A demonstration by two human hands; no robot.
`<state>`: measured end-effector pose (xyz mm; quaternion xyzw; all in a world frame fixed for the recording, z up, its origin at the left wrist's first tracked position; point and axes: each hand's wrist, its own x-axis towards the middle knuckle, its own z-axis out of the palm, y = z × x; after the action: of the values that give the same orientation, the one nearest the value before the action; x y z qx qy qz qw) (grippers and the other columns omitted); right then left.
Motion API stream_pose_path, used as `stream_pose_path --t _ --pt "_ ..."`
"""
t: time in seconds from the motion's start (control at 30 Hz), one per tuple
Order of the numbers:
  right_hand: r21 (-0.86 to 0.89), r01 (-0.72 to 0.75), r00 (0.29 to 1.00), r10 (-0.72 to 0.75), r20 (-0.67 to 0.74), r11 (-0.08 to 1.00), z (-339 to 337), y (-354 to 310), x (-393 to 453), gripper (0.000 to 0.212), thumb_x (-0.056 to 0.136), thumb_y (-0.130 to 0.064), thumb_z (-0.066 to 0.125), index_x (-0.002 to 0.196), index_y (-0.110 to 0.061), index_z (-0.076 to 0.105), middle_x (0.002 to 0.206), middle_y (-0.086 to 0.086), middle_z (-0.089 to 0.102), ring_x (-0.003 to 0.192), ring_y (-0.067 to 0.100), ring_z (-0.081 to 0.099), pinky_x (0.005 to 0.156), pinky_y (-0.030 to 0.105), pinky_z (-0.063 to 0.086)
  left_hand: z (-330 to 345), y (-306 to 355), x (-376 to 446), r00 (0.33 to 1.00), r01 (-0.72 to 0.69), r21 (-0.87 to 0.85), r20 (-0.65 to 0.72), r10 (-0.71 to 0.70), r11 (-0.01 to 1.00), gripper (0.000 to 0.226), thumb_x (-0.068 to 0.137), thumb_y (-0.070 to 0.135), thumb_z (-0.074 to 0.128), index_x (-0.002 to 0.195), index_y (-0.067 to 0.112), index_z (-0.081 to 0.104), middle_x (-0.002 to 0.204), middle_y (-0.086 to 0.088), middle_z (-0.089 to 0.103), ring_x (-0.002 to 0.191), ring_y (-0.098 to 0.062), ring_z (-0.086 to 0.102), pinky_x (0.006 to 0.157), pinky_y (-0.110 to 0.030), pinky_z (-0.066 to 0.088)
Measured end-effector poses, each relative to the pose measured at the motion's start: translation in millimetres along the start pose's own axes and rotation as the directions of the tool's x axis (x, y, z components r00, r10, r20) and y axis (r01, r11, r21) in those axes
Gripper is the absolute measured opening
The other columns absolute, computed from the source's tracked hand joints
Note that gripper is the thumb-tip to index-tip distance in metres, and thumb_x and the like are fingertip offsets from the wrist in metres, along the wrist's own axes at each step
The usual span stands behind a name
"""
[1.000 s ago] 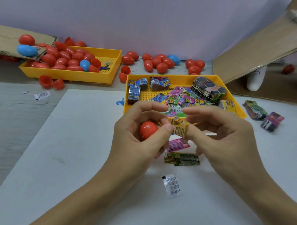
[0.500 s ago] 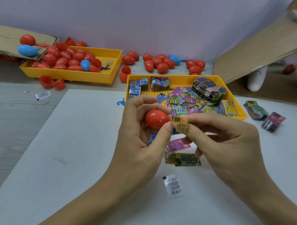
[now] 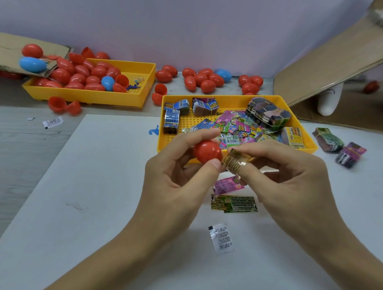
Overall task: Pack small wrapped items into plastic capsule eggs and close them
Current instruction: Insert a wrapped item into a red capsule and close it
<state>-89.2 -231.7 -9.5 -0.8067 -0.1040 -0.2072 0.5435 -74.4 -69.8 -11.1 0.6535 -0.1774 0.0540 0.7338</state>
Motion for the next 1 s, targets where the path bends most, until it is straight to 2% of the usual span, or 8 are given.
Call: stream_pose_path --t 0.13,0.33,0.47,0.53,0.73,0.83,0.9,1.0 --pt "-0.01 0.016 1.0 -0.015 0.014 1.0 2.1 1.0 -0.9 0.023 0.083 -0.019 0.07 0.095 -0.039 0.074 0.081 -0.008 0.068 0.072 0.02 0.066 0.045 0.047 0.051 -0.6 0.1 -0.1 0.999 -0.011 0.012 0.032 0.011 1.0 0.039 0.085 -0.001 0.06 0.116 0.021 0.068 0.113 -0.016 0.065 0.09 -0.006 0.071 0.081 -0.015 0.054" --pt "-0.018 0.033 0.998 -0.032 0.053 0.999 0.7 -0.2 -1.0 0.02 0.088 -0.031 0.063 0.103 -0.04 0.072 0.083 -0.01 0.066 0.075 0.021 0.063 0.043 0.045 0.049 -0.7 -1.4 -0.5 0.999 0.005 0.04 0.05 -0.007 0.999 0.038 0.084 0.001 0.059 0.115 0.019 0.069 0.11 -0.018 0.064 0.082 -0.005 0.069 0.076 -0.015 0.054" --pt "-0.035 0.009 1.0 -0.009 0.013 0.999 0.7 1.4 -0.9 0.031 0.084 -0.015 0.067 0.098 -0.041 0.072 0.086 -0.014 0.069 0.076 0.016 0.067 0.046 0.039 0.053 -0.6 -2.3 -1.0 0.998 0.017 0.046 0.058 -0.02 0.999 0.036 0.084 0.002 0.06 0.115 0.018 0.069 0.112 -0.015 0.065 0.088 -0.007 0.07 0.078 -0.016 0.054" --pt "-0.019 0.005 1.0 -0.005 -0.005 1.0 0.2 2.4 -1.2 0.027 0.083 -0.012 0.068 0.093 -0.037 0.072 0.086 -0.014 0.07 0.075 0.014 0.067 0.044 0.036 0.052 -0.5 -2.7 -1.1 0.998 0.019 0.057 0.055 -0.023 0.998 0.036 0.084 0.002 0.06 0.115 0.018 0.069 0.111 -0.013 0.065 0.088 -0.006 0.069 0.078 -0.017 0.055" --pt "-0.034 0.036 0.999 -0.035 0.015 0.999 -0.1 3.3 -1.0 0.026 0.083 -0.016 0.07 0.098 -0.037 0.073 0.089 -0.012 0.068 0.078 0.018 0.066 0.046 0.043 0.052 0.4 -2.8 -1.4 0.999 0.008 0.088 0.048 -0.013 0.996 0.036 0.084 0.002 0.061 0.114 0.019 0.07 0.109 -0.01 0.065 0.088 -0.014 0.068 0.079 -0.024 0.059" --pt "-0.03 0.049 0.999 -0.048 0.02 0.998 0.0 3.3 -0.3 0.03 0.085 -0.016 0.07 0.102 -0.04 0.073 0.09 -0.012 0.068 0.078 0.021 0.064 0.047 0.045 0.054 1.1 -2.3 -1.8 0.999 0.002 0.069 0.037 -0.005 0.998 0.036 0.084 0.0 0.063 0.115 0.016 0.07 0.11 -0.01 0.065 0.093 -0.007 0.069 0.081 -0.019 0.056" --pt "-0.044 0.046 0.999 -0.045 0.012 0.998 0.1 3.3 0.0 0.03 0.085 -0.016 0.07 0.101 -0.041 0.072 0.09 -0.011 0.068 0.078 0.02 0.064 0.047 0.044 0.053 1.0 -2.6 -2.1 0.999 0.008 0.049 0.031 -0.009 0.999 0.035 0.083 0.001 0.065 0.114 0.016 0.07 0.11 -0.01 0.066 0.095 -0.01 0.07 0.082 -0.019 0.056" --pt "0.005 0.021 1.0 -0.021 -0.017 1.0 -0.1 2.9 -0.8 0.023 0.083 -0.014 0.071 0.094 -0.034 0.072 0.086 -0.008 0.069 0.074 0.019 0.065 0.048 0.044 0.053 0.9 -3.2 -1.3 0.999 0.015 0.049 0.029 -0.016 0.999 0.035 0.083 0.002 0.065 0.113 0.018 0.07 0.111 -0.01 0.066 0.096 -0.009 0.07 0.082 -0.019 0.056"
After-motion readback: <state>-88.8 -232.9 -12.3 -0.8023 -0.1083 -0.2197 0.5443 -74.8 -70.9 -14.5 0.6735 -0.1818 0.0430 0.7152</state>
